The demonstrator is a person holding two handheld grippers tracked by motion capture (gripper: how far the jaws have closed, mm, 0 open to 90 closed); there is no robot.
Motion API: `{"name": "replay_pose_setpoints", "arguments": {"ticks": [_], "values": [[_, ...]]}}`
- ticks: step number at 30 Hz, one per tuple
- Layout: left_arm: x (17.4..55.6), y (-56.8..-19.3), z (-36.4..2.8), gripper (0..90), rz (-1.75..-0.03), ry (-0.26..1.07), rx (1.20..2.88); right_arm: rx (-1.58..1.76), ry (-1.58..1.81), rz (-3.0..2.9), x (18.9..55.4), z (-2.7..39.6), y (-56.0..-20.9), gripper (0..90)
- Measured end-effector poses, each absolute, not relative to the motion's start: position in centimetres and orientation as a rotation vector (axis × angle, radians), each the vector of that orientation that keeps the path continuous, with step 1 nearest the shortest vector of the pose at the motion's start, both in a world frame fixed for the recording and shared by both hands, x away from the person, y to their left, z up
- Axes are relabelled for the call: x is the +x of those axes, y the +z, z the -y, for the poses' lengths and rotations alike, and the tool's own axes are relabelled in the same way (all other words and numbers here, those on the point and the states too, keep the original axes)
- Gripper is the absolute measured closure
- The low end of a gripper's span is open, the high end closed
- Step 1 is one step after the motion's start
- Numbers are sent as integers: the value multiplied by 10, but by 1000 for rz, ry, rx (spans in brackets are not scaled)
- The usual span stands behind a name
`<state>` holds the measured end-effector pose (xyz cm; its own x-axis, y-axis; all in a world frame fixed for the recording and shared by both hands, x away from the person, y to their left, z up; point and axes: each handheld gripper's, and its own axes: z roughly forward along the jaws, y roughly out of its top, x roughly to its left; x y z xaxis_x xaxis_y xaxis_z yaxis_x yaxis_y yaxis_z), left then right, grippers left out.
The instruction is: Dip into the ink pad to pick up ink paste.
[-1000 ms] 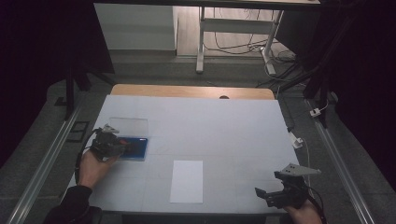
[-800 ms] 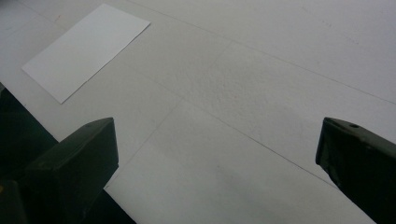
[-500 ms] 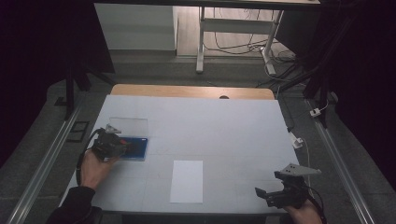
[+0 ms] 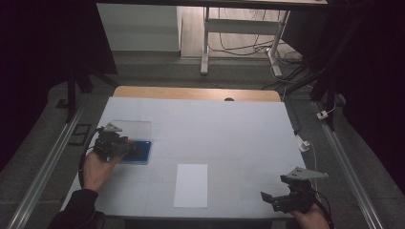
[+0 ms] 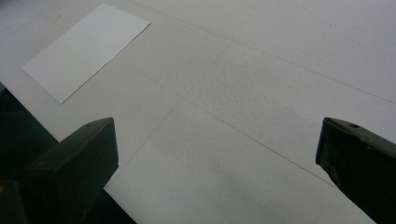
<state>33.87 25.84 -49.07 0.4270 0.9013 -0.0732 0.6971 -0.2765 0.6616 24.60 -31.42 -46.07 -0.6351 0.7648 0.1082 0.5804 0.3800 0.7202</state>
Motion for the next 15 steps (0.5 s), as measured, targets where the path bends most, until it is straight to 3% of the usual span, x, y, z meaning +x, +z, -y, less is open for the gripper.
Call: {"name": "replay_pose_setpoints", "arguments": {"ticks": [15], "values": [[346,-501,-255,584,-1366,423,2105,1193,1098,-2403,246,314,-461,0]]}}
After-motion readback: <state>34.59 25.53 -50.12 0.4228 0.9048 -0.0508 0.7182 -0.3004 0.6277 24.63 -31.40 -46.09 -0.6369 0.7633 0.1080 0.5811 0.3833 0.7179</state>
